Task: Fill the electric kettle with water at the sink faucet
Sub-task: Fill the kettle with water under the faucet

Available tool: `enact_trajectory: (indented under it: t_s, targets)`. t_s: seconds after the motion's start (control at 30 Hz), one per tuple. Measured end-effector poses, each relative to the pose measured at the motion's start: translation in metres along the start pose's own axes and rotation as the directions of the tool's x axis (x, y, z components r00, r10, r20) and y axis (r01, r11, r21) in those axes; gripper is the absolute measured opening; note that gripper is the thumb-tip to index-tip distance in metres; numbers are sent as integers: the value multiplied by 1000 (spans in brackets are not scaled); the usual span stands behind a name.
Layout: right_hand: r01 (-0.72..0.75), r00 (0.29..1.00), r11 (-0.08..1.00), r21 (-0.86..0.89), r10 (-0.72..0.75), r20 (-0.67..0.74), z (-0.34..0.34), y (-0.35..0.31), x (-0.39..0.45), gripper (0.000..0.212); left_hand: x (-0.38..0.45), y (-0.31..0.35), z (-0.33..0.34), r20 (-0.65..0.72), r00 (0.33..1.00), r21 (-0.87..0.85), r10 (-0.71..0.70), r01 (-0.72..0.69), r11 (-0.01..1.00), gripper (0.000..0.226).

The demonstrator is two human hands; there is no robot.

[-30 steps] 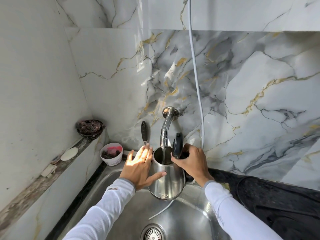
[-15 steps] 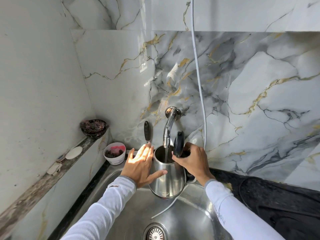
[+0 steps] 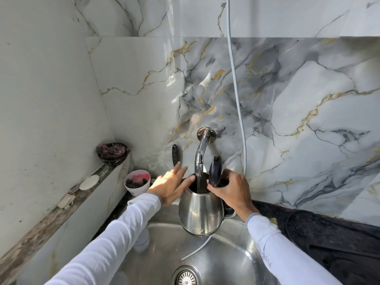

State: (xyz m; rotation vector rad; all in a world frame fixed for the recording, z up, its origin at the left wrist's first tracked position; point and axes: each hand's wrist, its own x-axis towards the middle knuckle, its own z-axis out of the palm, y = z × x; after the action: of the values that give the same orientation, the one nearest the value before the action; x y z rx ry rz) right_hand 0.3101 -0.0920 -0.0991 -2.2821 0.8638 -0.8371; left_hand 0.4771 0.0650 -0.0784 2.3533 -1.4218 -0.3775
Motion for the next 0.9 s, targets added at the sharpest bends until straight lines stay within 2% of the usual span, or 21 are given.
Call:
enact_trajectory:
  t_s: [0.1,0.3,0.43,0.53,0.6,0.77,0.9]
  targets:
    - [8,1000,1000,1,-8,2,2,1,1,48,20,4,-9,-27,999,-216,47,-51,975,60]
    - [7,1000,1000,-11,-7,22,4,4,4,48,39,6,-6,-26,998,-405,57,-63,912,41]
    - [4,1000,1000,-9,-4,14,6,5,5,48,42,5,-3,-82,995,-384,51,-79,920,34]
    - [-5,1000,1000,-16,5,25,9,5,4,47,45,11,-1,-165,985,-208,50,-85,975,29]
    - [-2,999,1000,-14,3,32,10,6,3,50,45,19,0,-210,977,-124,23,-50,991,33]
    - [-8,999,1000,-27,9,38,9,5,-1,55,32,31,1,-302,953,-83,-25,0,997,47]
    - [6,1000,999,-52,-4,23,2,7,-11,57,-4,27,6,-215,976,-63,-43,30,998,85]
